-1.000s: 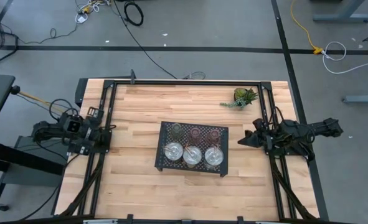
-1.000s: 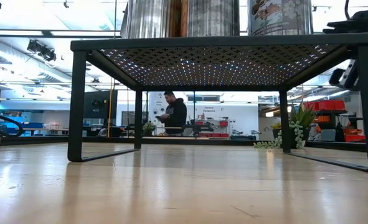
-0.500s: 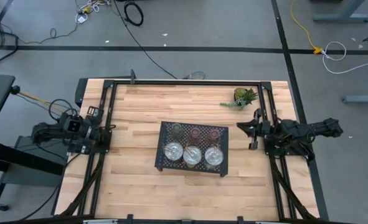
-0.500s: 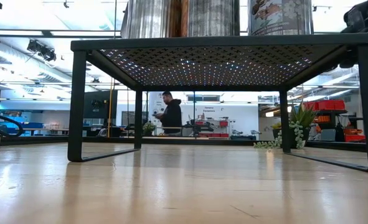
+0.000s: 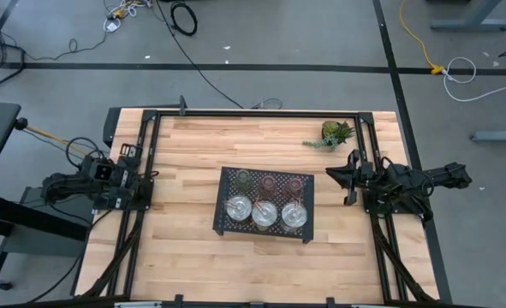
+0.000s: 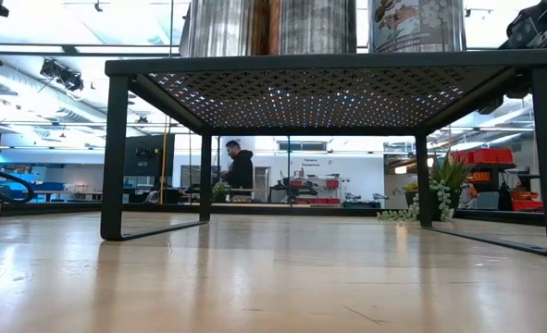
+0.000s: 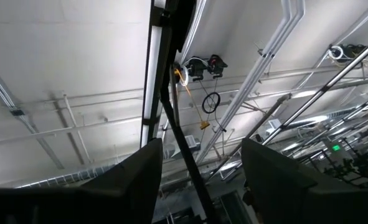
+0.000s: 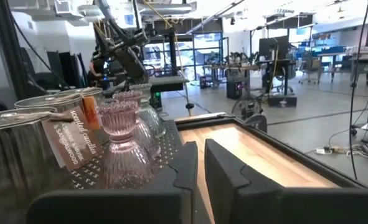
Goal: Pick & Place candle stick holders
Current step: Return to Home Position
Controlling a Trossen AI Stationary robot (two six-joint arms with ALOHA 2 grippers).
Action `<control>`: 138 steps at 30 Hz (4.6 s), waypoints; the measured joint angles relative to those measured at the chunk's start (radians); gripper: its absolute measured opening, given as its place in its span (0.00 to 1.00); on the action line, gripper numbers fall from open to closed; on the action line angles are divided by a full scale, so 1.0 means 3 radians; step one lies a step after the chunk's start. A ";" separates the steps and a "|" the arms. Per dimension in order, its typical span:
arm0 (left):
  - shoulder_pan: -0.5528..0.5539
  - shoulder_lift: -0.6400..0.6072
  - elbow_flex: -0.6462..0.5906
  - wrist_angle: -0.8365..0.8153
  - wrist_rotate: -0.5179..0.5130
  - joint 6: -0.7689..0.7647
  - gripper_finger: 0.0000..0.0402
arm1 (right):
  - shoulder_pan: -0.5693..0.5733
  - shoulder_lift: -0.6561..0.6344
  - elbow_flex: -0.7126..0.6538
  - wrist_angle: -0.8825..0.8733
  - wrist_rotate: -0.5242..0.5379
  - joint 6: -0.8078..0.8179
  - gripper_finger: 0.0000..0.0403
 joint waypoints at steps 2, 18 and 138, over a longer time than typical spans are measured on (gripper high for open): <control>0.0000 0.0000 0.0000 0.0001 0.0000 0.0001 0.55 | 0.0000 0.0000 0.0000 -0.0001 -0.0001 0.0001 0.08; 0.0056 -0.0001 0.0000 -0.1450 0.0096 -0.0122 0.55 | 0.0000 0.0000 0.0000 -0.0001 0.0000 -0.0002 0.08; 0.0014 0.0037 0.0001 -0.3115 -0.1508 -0.0263 0.55 | 0.0000 0.0001 0.0003 -0.0001 0.0000 -0.0003 0.08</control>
